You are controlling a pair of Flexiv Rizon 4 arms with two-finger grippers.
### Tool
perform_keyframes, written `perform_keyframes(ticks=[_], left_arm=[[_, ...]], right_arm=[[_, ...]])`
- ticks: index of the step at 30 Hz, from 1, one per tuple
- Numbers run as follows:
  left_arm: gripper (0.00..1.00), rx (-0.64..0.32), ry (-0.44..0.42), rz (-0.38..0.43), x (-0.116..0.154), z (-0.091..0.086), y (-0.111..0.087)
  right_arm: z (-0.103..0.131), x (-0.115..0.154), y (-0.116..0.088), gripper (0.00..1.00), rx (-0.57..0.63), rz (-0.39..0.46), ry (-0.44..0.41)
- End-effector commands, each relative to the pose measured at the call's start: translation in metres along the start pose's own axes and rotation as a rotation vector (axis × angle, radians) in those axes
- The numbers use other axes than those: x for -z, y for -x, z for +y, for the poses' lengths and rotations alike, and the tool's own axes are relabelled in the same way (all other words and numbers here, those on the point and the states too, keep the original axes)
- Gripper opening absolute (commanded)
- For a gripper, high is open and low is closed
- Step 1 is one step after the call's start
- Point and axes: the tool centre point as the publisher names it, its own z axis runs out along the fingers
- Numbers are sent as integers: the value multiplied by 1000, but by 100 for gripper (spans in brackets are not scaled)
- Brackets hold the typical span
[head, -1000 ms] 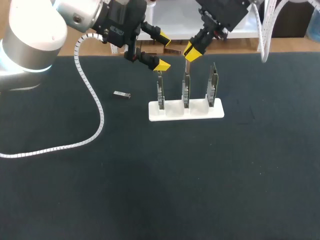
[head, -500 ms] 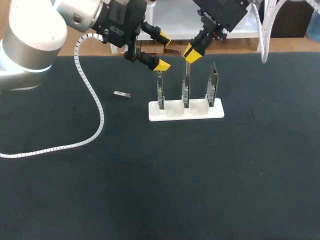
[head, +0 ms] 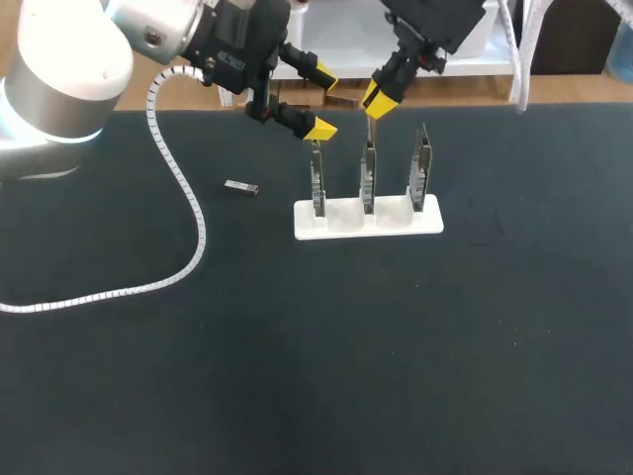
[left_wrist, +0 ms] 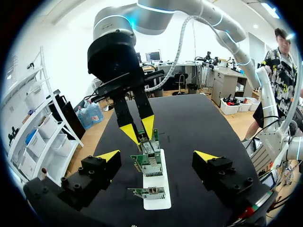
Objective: Pick up the optical module with the left hand, and insert it into the network port with the right hand.
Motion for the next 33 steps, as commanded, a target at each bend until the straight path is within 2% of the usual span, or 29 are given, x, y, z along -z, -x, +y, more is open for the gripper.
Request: perform_keyframes(ticks=[1,33], left_arm=[[100,3,-5,7,0,2,1],[100,3,-5,7,0,2,1]], right_arm=[[14,-5,2,0,-3,11,-42],[8,-12,-9,0,13,-5,-40]])
